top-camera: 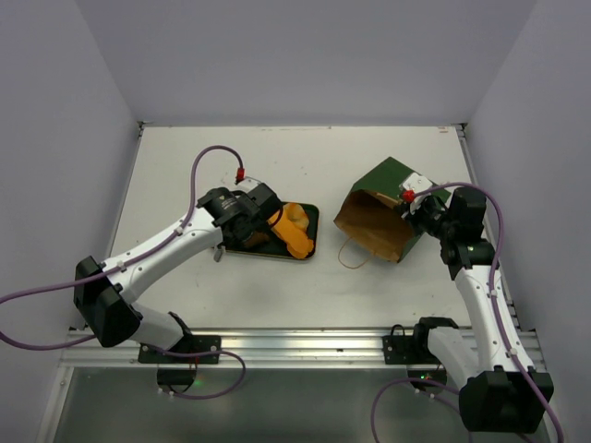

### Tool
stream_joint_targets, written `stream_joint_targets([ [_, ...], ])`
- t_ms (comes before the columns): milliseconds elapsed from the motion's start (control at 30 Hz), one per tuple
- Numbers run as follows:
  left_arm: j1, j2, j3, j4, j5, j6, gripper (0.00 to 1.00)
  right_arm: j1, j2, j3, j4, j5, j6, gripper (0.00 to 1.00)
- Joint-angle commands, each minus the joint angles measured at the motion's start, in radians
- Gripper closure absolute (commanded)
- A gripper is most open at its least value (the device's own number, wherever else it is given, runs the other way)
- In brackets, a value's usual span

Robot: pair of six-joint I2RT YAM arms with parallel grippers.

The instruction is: Take the fake bread out of the paper bag

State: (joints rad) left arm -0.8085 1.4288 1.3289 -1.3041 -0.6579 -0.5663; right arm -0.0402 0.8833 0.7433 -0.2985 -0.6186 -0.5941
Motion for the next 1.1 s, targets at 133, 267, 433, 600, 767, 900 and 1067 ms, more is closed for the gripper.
stream_joint_targets([
  [133,-0.008,0.028,0.0,-0.015,-0.048,-0.023,0.78,-0.001,-0.001,-0.007,0.036,0.002,0.007,1.0],
  [267,-0.02,0.054,-0.003,-0.015,-0.046,-0.023,0.75,-0.001,-0.001,-0.007,0.035,0.003,0.005,1.0],
  [433,-0.049,0.088,-0.008,-0.015,-0.042,-0.037,0.72,-0.001,-0.004,-0.007,0.035,0.003,0.007,1.0],
  [600,-0.07,0.09,0.015,-0.015,-0.017,-0.043,0.63,-0.001,-0.004,-0.007,0.035,0.003,0.005,1.0],
  [767,-0.07,0.096,0.0,-0.015,-0.012,-0.049,0.58,-0.001,-0.007,-0.007,0.036,0.003,0.007,1.0],
  [900,-0.072,0.091,-0.008,-0.015,-0.012,-0.055,0.52,-0.001,-0.009,-0.007,0.035,0.003,0.007,1.0],
  [1067,-0.072,0.079,-0.007,-0.015,-0.019,-0.056,0.5,-0.001,-0.009,-0.007,0.036,0.003,0.007,1.0],
])
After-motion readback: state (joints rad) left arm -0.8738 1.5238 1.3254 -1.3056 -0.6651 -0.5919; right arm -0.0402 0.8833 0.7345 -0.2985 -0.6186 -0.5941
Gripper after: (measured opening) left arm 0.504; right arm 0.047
